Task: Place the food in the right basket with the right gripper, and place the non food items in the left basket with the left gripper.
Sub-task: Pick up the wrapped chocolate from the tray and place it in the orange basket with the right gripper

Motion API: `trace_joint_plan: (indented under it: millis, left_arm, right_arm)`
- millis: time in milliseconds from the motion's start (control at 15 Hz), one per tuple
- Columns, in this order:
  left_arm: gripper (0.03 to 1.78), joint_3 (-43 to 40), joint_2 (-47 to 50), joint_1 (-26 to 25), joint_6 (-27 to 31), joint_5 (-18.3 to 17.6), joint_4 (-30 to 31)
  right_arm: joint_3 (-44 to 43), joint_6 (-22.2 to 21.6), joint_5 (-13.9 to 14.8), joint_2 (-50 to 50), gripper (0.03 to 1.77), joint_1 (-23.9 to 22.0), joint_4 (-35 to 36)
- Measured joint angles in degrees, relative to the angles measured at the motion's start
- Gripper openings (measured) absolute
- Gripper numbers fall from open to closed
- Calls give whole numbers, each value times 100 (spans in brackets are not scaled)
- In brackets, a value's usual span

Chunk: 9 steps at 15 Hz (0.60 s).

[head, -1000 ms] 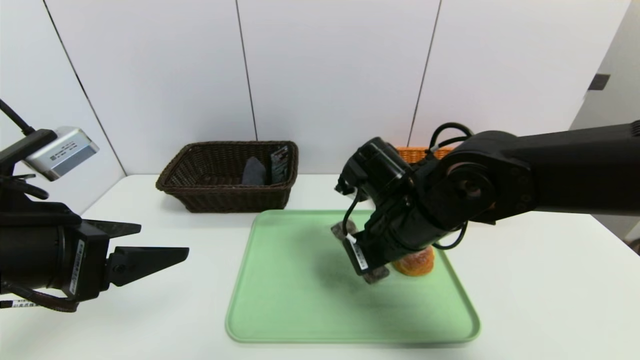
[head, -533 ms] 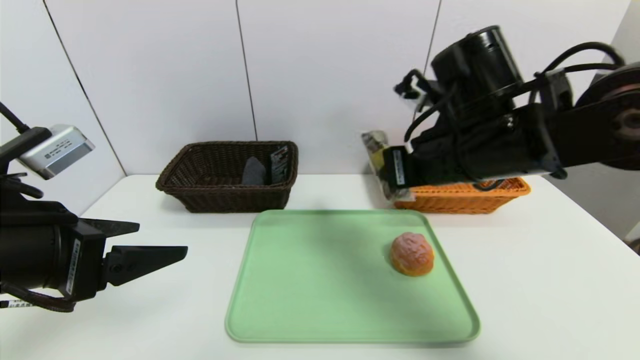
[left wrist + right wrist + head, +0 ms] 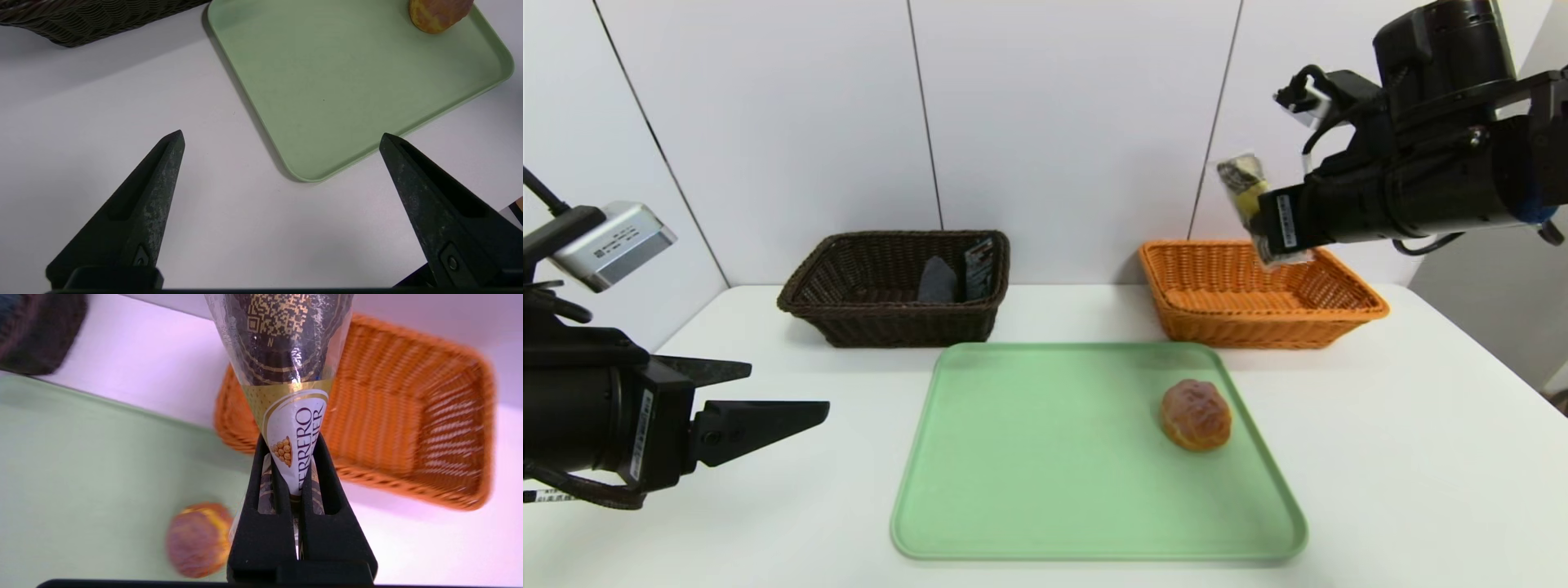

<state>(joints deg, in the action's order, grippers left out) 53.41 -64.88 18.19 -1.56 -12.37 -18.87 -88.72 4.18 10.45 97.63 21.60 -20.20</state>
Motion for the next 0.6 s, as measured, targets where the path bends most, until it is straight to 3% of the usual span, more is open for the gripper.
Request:
trace_joint_plan:
  millis: [333, 600]
  left_arm:
    - [169, -16, 0, 0, -6, 6, 0]
    - [169, -33, -2, 0, -17, 13, -1]
  right_arm:
    - [-13, 2315, 21, 444, 10, -708, 518]
    - [-17, 3790, 22, 997, 10, -1117, 692]
